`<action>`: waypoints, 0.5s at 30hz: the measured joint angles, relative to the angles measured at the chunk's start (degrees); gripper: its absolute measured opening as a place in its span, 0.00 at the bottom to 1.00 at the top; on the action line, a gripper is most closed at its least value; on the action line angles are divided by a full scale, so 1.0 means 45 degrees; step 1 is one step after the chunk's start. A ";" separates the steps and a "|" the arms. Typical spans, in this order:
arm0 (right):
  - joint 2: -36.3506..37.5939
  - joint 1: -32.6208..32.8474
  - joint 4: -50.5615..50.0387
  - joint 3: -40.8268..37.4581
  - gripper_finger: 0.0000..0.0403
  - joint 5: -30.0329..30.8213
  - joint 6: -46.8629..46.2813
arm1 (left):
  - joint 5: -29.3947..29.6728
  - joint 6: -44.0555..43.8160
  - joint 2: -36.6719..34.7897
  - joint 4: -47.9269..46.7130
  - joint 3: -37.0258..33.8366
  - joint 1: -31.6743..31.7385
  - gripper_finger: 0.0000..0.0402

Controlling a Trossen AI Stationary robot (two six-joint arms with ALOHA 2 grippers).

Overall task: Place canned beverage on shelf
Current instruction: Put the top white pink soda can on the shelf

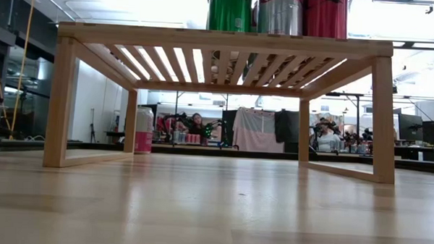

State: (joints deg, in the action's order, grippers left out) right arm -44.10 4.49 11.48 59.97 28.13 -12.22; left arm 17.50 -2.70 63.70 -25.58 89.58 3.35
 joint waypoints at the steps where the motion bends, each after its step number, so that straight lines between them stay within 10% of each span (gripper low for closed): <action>1: -0.0165 0.0000 -0.0259 0.0291 0.99 0.0076 0.0089 | 0.0229 0.0002 0.0011 -0.0172 0.0000 -0.0004 0.98; 15: -0.3179 -0.1541 -0.6960 0.5737 0.99 0.2223 0.0701 | 0.5101 -0.2805 0.0212 -0.3177 0.0000 0.1358 0.98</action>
State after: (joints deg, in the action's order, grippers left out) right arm -58.41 -2.44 -19.84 85.79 38.13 -9.07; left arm 40.46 -15.32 64.65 -39.87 89.58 9.46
